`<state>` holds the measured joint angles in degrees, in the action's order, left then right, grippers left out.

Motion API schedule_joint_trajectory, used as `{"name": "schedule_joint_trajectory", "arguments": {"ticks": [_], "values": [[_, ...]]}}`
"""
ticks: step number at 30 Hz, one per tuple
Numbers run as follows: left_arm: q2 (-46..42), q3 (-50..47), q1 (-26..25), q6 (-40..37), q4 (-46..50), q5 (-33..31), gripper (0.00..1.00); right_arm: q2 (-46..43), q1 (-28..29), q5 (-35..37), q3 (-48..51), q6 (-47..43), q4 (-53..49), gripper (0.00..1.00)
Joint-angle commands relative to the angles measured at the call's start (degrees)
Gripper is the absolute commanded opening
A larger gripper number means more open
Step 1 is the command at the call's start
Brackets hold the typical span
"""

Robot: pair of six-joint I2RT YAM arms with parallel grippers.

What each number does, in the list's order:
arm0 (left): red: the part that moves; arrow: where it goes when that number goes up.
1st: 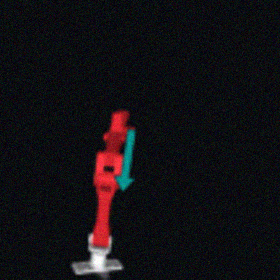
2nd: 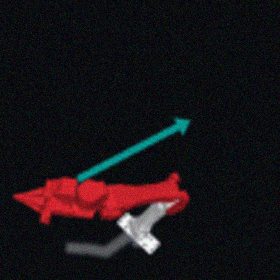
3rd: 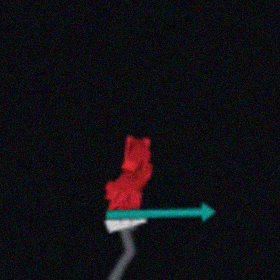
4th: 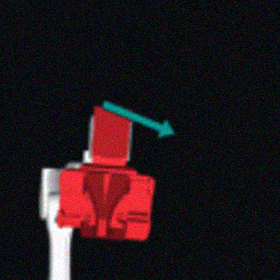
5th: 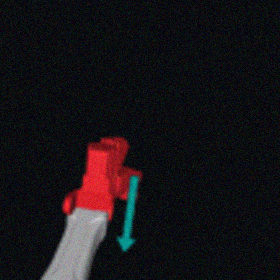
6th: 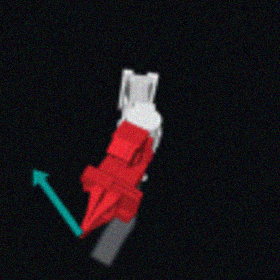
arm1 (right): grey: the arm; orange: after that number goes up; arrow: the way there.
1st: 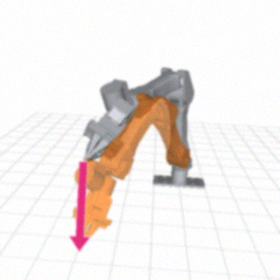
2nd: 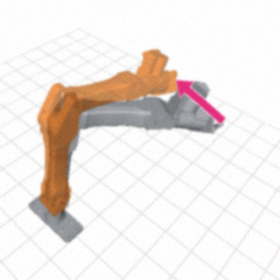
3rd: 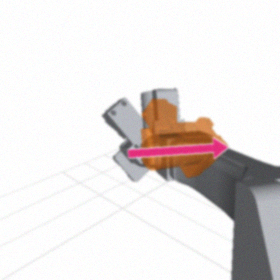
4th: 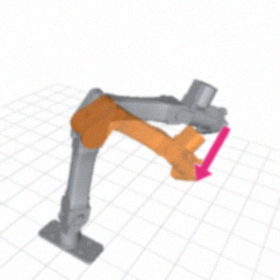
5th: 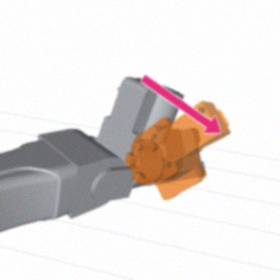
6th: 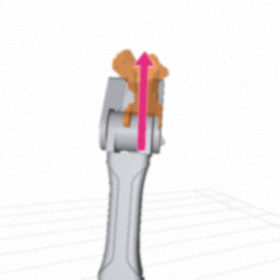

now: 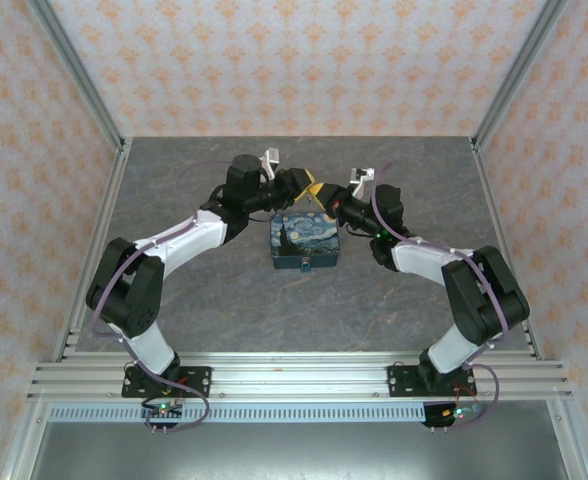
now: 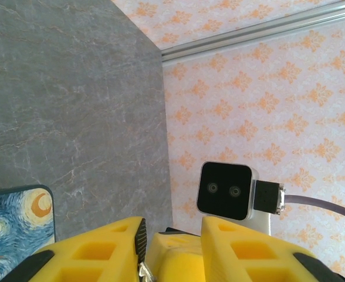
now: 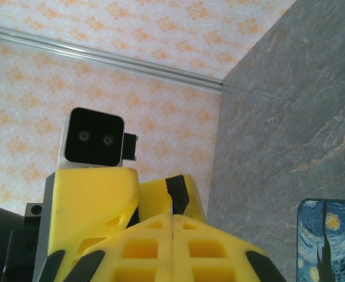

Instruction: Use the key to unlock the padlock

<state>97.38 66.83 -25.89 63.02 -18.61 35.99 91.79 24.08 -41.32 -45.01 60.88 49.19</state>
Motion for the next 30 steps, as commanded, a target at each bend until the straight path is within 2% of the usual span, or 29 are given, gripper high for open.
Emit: {"name": "schedule_joint_trajectory", "arguments": {"ticks": [1, 7, 14, 17, 18, 21, 22, 25, 30], "values": [[0.70, 1.71, -0.58, -0.01, -1.89, 0.81, 0.30, 0.30, 0.10, 0.13, -1.44, 0.20, 3.63, 0.00], [0.54, 1.32, -0.83, -0.01, -2.00, 0.59, 0.24, 0.39, 0.15, 0.20, -1.44, 0.21, 3.63, 0.00], [0.53, 1.34, -0.80, 0.12, -1.91, 0.32, 0.02, 0.23, 0.15, 0.44, -1.33, 0.29, 3.55, 0.00], [0.59, 1.60, -0.83, 0.08, -1.78, 0.18, 0.00, -0.07, 0.04, 0.77, -1.16, 0.37, 3.31, 0.00], [0.53, 1.75, -0.83, 0.02, -1.78, 0.15, 0.00, -0.34, -0.06, 0.99, -0.98, 0.42, 3.07, 0.05], [0.36, 2.38, -0.81, -0.16, -1.35, 0.13, 0.00, -2.35, -0.95, 2.84, 0.79, 0.39, 2.69, 0.39], [0.35, 2.73, -0.82, -0.31, -1.18, 0.22, 0.00, -3.31, -1.43, 3.78, 1.52, 0.38, 2.36, 0.47], [0.29, 3.78, -0.81, -0.51, -0.81, 0.32, 0.00, -5.55, -2.70, 5.66, 2.93, 0.29, 2.03, 0.56], [0.55, 6.08, -0.83, -0.30, -0.55, 0.41, 0.00, -7.18, -3.52, 6.93, 2.37, -0.83, 2.23, 0.60]]}}
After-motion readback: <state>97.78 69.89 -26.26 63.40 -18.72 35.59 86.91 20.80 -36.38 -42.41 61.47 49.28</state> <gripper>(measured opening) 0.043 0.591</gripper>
